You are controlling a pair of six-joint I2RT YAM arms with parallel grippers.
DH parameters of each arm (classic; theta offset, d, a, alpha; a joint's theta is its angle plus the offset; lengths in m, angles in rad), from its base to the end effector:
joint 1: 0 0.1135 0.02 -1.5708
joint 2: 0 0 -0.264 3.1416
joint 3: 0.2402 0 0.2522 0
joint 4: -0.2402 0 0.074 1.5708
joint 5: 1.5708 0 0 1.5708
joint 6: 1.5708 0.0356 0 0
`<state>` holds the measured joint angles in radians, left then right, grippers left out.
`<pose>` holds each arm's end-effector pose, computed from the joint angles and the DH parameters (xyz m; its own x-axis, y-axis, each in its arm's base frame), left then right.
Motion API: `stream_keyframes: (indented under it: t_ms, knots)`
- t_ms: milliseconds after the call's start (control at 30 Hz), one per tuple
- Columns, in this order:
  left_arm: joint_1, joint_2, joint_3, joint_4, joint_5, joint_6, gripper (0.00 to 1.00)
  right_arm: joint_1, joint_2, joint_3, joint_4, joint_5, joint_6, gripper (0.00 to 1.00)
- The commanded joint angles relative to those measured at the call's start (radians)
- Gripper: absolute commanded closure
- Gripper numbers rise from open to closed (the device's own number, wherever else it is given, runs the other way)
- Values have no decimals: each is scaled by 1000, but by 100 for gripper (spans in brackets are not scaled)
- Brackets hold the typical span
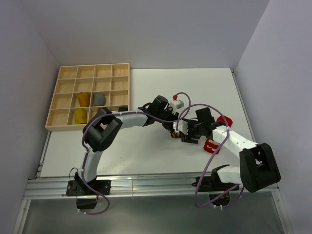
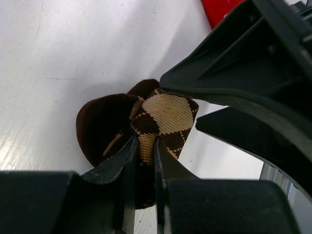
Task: Roll the socks
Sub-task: Roll the sock at the center of the board.
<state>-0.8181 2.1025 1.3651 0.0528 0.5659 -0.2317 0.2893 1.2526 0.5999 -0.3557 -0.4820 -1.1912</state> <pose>0.2979 -0.3459 0.1550 -0.6274 0.3863 -0.6761 0.7767 0.3725 -0.5079 0.2107 0.0799 0.1739 0.1544 -0.8127 -0.5618 -0.9346 0.0644 -0.3499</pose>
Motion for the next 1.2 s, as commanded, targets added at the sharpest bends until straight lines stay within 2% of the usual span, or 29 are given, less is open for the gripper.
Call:
stream_keyframes:
  t_ms: [0,233,500,533,567,633,700,800,833,1167]
  knots:
    - [-3,73,0,-163,26,9,88,25,19,26,49,45,-5,27]
    - [-1,106,28,-186,94,0,85,66,54,21,104,89,12,27]
    - [8,119,42,-176,170,-63,80,79,145,72,52,114,7,40]
    - [10,116,43,-171,180,-70,80,80,151,84,43,115,5,42]
    - [11,113,37,-163,181,-81,79,80,162,98,26,112,5,52]
    - [16,91,23,-142,181,-116,75,80,201,142,-37,108,8,62]
    - [19,65,3,-114,178,-152,68,79,226,164,-89,97,7,67]
    - [20,16,-29,-85,135,-182,57,80,277,227,-190,68,5,69]
    - [20,-2,-65,-71,82,-192,55,79,290,259,-215,63,5,70]
    - [40,-297,-382,225,-248,-296,46,80,416,363,-379,60,-2,71]
